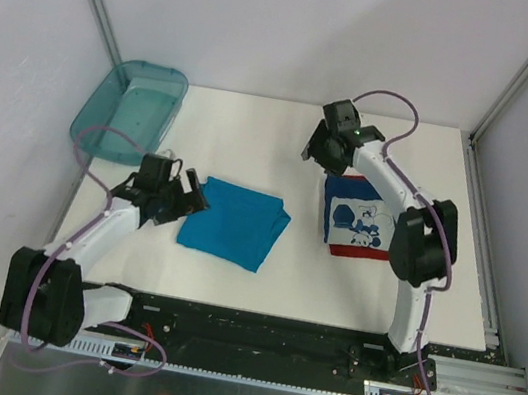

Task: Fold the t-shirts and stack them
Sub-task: Put the neatly folded tshirt into the corner of the board with both arms

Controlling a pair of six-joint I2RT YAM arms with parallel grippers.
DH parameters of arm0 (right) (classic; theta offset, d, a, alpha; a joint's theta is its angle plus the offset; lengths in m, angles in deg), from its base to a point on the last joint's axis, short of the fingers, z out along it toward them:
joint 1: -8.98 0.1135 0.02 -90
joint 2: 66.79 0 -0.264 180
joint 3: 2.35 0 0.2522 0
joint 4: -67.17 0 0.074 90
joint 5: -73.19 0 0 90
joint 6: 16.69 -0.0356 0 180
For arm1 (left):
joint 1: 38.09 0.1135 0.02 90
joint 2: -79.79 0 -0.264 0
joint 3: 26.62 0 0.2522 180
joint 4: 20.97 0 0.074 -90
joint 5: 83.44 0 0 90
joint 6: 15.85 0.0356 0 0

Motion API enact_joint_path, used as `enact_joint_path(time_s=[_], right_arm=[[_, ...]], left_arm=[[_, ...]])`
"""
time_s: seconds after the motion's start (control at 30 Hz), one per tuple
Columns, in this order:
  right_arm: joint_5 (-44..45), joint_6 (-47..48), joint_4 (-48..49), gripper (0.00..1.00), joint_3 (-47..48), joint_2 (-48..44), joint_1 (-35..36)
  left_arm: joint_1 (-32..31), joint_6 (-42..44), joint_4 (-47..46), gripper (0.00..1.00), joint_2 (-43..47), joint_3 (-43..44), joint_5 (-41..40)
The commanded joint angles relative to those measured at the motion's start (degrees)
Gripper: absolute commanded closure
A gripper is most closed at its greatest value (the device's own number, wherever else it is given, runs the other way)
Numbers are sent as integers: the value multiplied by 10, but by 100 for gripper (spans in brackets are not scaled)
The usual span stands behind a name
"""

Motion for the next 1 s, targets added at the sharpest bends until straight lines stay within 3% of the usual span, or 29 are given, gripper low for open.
enact_joint_path(time_s=[0.0, 0.27, 0.6, 0.97], right_arm=[[-104, -18, 96, 30, -113, -49, 26], [-122, -44, 176, 22, -232, -59, 72], [-116, -63, 195, 19, -250, -40, 101], [-60, -78, 145, 21, -252, -33, 112]], left_arm=[[38, -52, 0, 1, 57, -31, -33], [57, -66, 3, 0, 67, -59, -14], [60, -65, 3, 1, 64, -76, -12], [61, -65, 4, 4, 45, -81, -10]])
